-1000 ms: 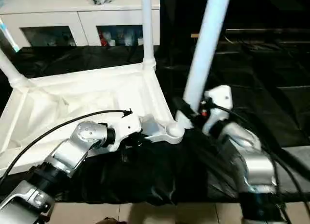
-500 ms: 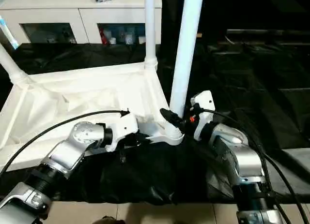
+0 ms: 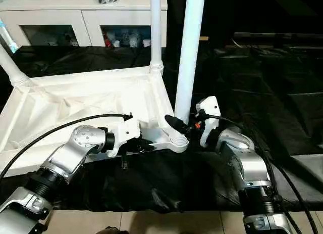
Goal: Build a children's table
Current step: Insert table leg to table base
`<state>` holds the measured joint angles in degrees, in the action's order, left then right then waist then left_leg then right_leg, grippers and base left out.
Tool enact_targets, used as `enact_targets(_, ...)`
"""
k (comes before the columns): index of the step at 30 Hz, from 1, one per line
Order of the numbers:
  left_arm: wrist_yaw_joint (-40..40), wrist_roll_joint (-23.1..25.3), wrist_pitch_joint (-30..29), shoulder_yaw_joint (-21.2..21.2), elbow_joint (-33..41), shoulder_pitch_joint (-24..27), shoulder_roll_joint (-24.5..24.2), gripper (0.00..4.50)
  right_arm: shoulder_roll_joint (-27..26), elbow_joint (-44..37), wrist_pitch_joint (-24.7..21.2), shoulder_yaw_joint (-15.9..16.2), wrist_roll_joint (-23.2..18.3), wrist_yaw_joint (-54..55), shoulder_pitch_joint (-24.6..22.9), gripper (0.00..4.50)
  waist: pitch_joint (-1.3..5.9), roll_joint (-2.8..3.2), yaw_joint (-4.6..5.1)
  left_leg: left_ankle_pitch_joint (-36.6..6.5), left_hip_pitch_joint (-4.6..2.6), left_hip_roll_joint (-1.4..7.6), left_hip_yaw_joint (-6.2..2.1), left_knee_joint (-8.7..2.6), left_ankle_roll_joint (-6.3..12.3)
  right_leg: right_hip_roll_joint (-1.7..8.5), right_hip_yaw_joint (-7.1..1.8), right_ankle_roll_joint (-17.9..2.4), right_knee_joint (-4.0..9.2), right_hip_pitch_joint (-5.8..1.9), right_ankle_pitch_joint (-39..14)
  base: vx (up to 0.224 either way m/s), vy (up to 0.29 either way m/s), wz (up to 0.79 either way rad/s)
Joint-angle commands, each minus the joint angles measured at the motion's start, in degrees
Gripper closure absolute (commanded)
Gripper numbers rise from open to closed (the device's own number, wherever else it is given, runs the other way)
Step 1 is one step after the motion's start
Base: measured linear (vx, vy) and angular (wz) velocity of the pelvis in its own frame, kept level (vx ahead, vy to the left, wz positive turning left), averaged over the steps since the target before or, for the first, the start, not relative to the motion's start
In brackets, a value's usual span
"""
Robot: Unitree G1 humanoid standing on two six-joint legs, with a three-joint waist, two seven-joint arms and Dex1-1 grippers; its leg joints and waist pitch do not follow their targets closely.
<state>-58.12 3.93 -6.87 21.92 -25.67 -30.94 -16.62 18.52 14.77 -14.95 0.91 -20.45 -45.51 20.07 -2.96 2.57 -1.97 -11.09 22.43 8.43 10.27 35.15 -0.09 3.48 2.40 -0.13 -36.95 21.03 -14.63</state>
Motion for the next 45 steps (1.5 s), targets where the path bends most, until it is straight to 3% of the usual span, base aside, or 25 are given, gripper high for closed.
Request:
enact_targets(1,0.04,-0.55,-0.63,-0.62,-1.23,-0.43,-0.33,4.5,-0.82,2.35,0.64,-1.54,-0.72,0.55,-1.37,2.62,3.55,-1.33,-0.47,-4.45,-0.9,4.92,-1.88,-3.7,6.26,5.93,-2.82,-16.72,4.53,-2.12,2.34,0.0,0.0,0.0)
enact_targets(6,0.65,-0.49,-0.5,-1.09,-2.06,-0.96,-0.07,4.5,-2.66,3.25,3.11,-4.31,-3.33,0.33,-3.79,2.62,3.58,-1.15,-0.52,-4.94,-0.93,5.07,-1.95,-3.85,6.08,5.95,-2.83,-16.79,4.53,-2.09,2.83,0.0,0.0,0.0)
enact_targets(12,1.12,-0.33,-0.35,-1.23,-3.1,-1.71,0.25,4.5,-4.33,4.81,6.8,-5.51,-3.35,0.64,-6.08,2.62,3.52,-1.08,-0.71,-5.66,-0.93,5.07,-1.96,-3.94,5.84,5.99,-2.79,-16.81,4.65,-2.04,2.09,0.0,0.0,0.0)
enact_targets(16,2.14,-0.29,-0.13,-1.68,-4.53,-2.73,0.8,4.5,-5.97,5.66,11.27,-5.84,-2.12,2.4,-8.32,2.62,3.32,-0.81,-0.8,-7.74,-1.08,5.15,-2.03,-4.21,4.83,6.05,-2.88,-16.62,4.97,-1.89,-0.27,0.0,0.0,0.0)
enact_targets(24,2.97,0.09,0.75,-2.04,-6.77,-4.1,1.17,4.5,-6.89,2.87,15.84,-4.64,1.02,5.05,-10.87,2.62,3.15,-0.69,-0.94,-9.87,-1.14,5.27,-2.18,-4.7,3.31,6.04,-3.03,-15.26,5.4,-1.74,-3.68,0.0,0.0,0.0)
enact_targets(28,2.83,0.4,1.48,-1.84,-7.63,-4.5,1.19,4.5,-5.64,1.78,15.19,-2.52,2.83,4.81,-10.98,2.62,3.12,-0.91,-0.98,-9.94,-1.1,5.2,-2.13,-4.72,3.61,6.11,-3.06,-15.02,5.52,-1.74,-4.14,0.0,0.0,0.0)
enact_targets(31,2.59,0.6,1.9,-1.6,-7.85,-4.58,1.08,4.5,-4.81,1.53,14.13,-1.47,3.63,4.38,-10.69,2.62,2.89,-0.99,-0.99,-11.06,-1.09,5.12,-2.18,-4.86,3.11,6.03,-3.06,-14.27,5.79,-1.71,-7.22,0.0,0.0,0.0)
enact_targets(33,1.7,0.73,2.49,-1.19,-7.99,-4.67,0.92,4.5,-2.95,0.71,11.49,0.82,4.06,1.79,-9.8,2.62,2.82,-1.39,-0.83,-12.12,-1.08,5.16,-2.17,-4.93,2.79,6.1,-3.19,-13.58,6.11,-1.67,-9.92,0.0,0.0,0.0)
enact_targets(34,1.7,0.73,2.49,-1.19,-7.99,-4.67,0.92,4.5,-2.95,0.71,11.49,0.82,4.06,1.79,-9.8,2.62,2.8,-1.25,-0.85,-12.04,-1.09,5.23,-2.27,-4.95,2.77,6.15,-3.21,-13.49,6.04,-1.65,-10.08,0.0,0.0,0.0)
enact_targets(40,-0.34,0.8,3.5,-0.59,-8.31,-5.02,0.29,4.5,0.33,-0.13,5.96,3.96,2.84,-4.33,-7.33,2.62,2.83,-1.57,-0.55,-10.93,-0.99,5.16,-2.15,-4.83,3.44,6.11,-3.19,-13.71,6.07,-1.6,-9.02,0.0,0.0,0.0)
enact_targets(45,-1.94,0.84,4.08,-0.17,-8.03,-5.14,-0.27,4.5,1.48,1.86,5.13,5.29,3.69,-7.12,-4.93,2.62,3.04,-1.53,-0.47,-8.79,-0.91,5.17,-2.12,-4.67,4.34,6.12,-3.06,-14.37,5.77,-1.73,-5.74,0.0,0.0,0.0)
